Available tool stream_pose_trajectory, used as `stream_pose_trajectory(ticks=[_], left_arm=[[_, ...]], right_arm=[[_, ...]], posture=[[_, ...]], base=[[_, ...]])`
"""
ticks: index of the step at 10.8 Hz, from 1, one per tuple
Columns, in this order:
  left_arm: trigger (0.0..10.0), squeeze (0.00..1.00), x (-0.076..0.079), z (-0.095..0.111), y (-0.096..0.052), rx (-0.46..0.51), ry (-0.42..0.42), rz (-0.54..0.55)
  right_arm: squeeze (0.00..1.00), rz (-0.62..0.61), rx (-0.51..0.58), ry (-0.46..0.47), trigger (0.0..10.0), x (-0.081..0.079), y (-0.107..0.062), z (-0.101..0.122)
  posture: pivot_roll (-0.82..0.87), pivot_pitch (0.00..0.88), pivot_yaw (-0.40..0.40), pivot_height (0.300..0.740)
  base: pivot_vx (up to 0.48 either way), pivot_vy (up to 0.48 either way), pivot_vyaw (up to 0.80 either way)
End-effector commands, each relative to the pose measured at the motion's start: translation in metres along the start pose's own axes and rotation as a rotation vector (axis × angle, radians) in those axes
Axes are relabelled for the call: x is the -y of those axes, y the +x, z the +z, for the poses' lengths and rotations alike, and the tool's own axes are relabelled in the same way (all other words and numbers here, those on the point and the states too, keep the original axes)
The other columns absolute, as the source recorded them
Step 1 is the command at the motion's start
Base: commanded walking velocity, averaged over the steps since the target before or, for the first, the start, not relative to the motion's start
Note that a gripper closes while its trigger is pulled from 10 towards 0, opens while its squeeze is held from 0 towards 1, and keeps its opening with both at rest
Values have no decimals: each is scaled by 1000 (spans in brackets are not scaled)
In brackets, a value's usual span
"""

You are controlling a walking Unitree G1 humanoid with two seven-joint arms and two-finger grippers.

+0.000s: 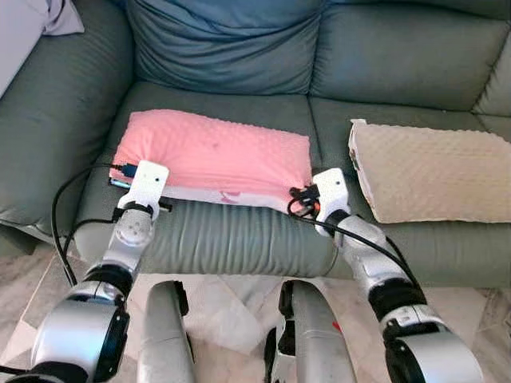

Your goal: Move the pillow to the sofa

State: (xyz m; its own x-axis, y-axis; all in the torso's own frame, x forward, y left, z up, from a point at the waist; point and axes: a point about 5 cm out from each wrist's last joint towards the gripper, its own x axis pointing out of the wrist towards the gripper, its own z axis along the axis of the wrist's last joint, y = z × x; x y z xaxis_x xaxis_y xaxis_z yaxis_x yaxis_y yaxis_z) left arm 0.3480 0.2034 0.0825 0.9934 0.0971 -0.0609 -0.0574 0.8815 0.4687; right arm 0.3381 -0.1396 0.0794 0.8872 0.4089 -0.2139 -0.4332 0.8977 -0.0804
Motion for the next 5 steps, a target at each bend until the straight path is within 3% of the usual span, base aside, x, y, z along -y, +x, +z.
stream_pose_trajectory(ticks=[1,5], left_arm=[[10000,0,-25,-24,-7,-98,-1,101],[10000,0,-28,-24,-9,-84,11,146]], right_arm=[[0,-188,-69,-11,10000,43,-24,-16],[0,-265,-99,-31,10000,64,-32,-19]], posture=[[-69,224,-93,597],[-63,221,-89,597]], base=[[0,0,0],[0,0,0]])
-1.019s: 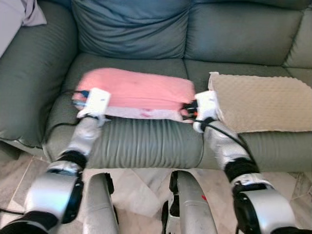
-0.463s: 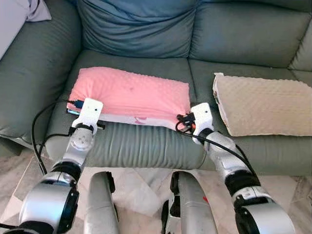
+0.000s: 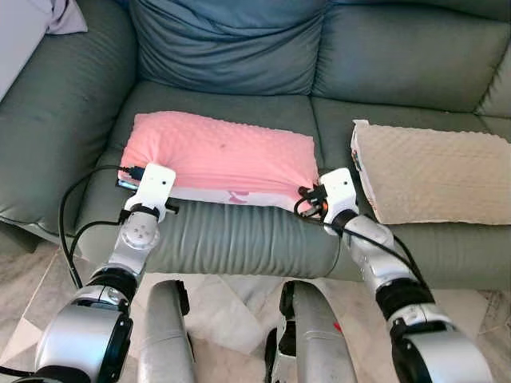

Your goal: Move the pillow to the sofa

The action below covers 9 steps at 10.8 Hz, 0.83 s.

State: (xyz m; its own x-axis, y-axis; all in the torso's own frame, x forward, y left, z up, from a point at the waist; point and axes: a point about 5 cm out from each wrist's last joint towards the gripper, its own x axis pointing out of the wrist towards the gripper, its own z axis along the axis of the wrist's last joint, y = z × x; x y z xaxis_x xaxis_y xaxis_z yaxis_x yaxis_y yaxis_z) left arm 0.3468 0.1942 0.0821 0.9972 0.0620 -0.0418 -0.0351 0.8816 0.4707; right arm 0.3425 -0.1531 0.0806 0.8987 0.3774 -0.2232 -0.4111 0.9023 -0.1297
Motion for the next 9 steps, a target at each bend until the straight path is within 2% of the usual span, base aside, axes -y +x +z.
stream_pose_trajectory(ticks=[1,3,4,5,9], left_arm=[[10000,0,-37,-27,-9,-110,-1,174],[10000,0,-37,-30,-12,-116,-16,182],[10000,149,-37,-31,-13,-123,-21,184],[10000,1000,-39,-33,-13,-132,-18,195],[10000,1000,-40,-31,-12,-133,-29,211]], right_arm=[[0,-252,-102,3,10000,57,-30,-22],[0,-283,-122,0,10000,66,-35,-26],[1000,-282,-117,22,10000,66,-36,-28],[1000,-281,-118,18,10000,66,-36,-29],[1000,-320,-131,-8,10000,69,-37,-31]], posture=[[-56,222,-87,597],[-48,220,-85,597],[-49,219,-85,597],[-49,216,-82,597],[-43,202,-78,597]], base=[[0,0,0],[0,0,0],[0,0,0],[0,0,0],[0,0,0]])
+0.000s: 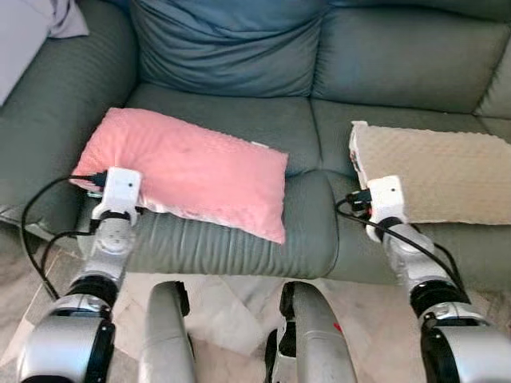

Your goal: Move the pillow to the sofa

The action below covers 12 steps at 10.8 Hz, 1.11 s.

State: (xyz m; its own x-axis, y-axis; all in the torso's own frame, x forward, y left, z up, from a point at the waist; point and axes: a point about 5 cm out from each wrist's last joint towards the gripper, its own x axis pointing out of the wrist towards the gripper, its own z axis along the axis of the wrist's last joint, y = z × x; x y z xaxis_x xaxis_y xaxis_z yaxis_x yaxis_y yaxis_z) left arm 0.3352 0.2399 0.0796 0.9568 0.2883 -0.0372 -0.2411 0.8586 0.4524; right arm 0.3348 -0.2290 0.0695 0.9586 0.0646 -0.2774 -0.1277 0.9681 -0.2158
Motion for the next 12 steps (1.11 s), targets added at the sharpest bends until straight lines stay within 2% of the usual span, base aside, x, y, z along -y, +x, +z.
stream_pose_trajectory(ticks=[1,4,6,9,10,12], left_arm=[[10000,1000,0,-6,-3,-27,-10,-2],[10000,1000,6,-9,-7,-51,-61,-19],[10000,1000,12,-7,-14,-26,-96,-45],[10000,1000,18,-7,-27,-31,-134,-72],[10000,1000,19,-3,-29,-2,-131,-93],[10000,1000,15,26,-22,170,-102,-156]], right_arm=[[1000,-24,-3,-3,10000,5,-1,-1],[1000,-7,101,10,10000,-5,4,18],[1000,8,183,38,10000,-16,7,34],[1000,27,209,54,10000,-30,9,41],[1000,46,216,71,10000,-34,11,44],[1000,119,251,109,10000,-41,13,54]], posture=[[-41,196,-77,597],[-36,180,-75,597],[-23,169,-65,597],[-4,158,-59,597],[-1,152,-59,597],[7,136,-61,597]], base=[[0,0,0],[0,0,0],[0,0,0],[0,0,0],[0,0,0],[0,0,0]])
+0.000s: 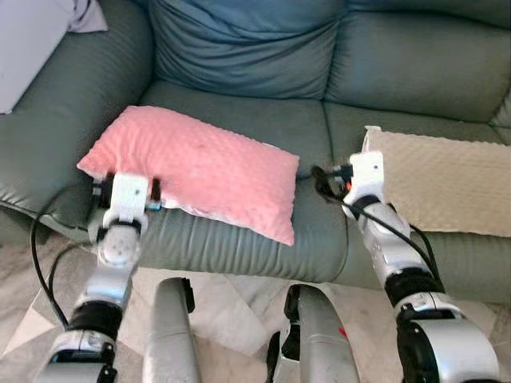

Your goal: Move the pillow to the sofa

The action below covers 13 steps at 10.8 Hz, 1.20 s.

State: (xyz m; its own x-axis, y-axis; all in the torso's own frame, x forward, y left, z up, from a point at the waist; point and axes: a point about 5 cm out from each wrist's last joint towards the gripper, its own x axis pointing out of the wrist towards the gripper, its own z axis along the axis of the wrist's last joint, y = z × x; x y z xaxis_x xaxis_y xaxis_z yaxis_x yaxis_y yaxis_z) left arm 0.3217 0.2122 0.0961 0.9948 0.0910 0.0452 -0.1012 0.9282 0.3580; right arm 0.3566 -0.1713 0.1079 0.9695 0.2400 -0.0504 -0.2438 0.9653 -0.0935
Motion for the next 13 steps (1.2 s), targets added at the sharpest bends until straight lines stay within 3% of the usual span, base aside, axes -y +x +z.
stream_pose_trajectory(ticks=[1,2,4,5,6,7,8,9,11,13], left_arm=[[10000,1000,-2,12,0,69,32,-48],[10000,1000,-7,16,-4,102,72,-78],[10000,1000,-33,19,-21,128,99,-85],[10000,1000,-52,26,-32,142,140,-27],[10000,1000,-60,27,-37,134,160,12],[10000,933,-66,20,-43,94,165,42],[10000,0,-66,15,-47,60,162,53],[10000,0,-63,15,-49,51,157,47],[10000,0,-53,17,-49,37,139,26],[10000,0,-52,19,-48,32,134,25]], right_arm=[[1000,31,16,22,10000,-1,1,5],[1000,62,27,28,10000,-3,3,8],[1000,115,43,42,10000,-9,8,16],[1000,169,50,85,10000,-20,12,20],[1000,287,35,134,10000,-39,14,20],[1000,401,-3,170,10000,-59,15,17],[1000,447,-54,183,10000,-70,17,13],[1000,453,-87,149,10000,-77,19,10],[1000,584,-144,174,10000,-98,18,10],[1000,665,-191,131,10000,-104,11,3]], posture=[[11,130,-61,597],[20,122,-61,597],[48,111,-64,597],[58,107,-68,597],[68,102,-69,597],[75,96,-73,597],[78,96,-75,597],[78,95,-75,597],[75,97,-72,597],[73,99,-69,597]], base=[[0,0,0],[0,0,0],[0,0,0],[0,0,0],[0,0,0],[0,0,0],[0,0,0],[0,0,0],[0,0,0],[0,0,0]])
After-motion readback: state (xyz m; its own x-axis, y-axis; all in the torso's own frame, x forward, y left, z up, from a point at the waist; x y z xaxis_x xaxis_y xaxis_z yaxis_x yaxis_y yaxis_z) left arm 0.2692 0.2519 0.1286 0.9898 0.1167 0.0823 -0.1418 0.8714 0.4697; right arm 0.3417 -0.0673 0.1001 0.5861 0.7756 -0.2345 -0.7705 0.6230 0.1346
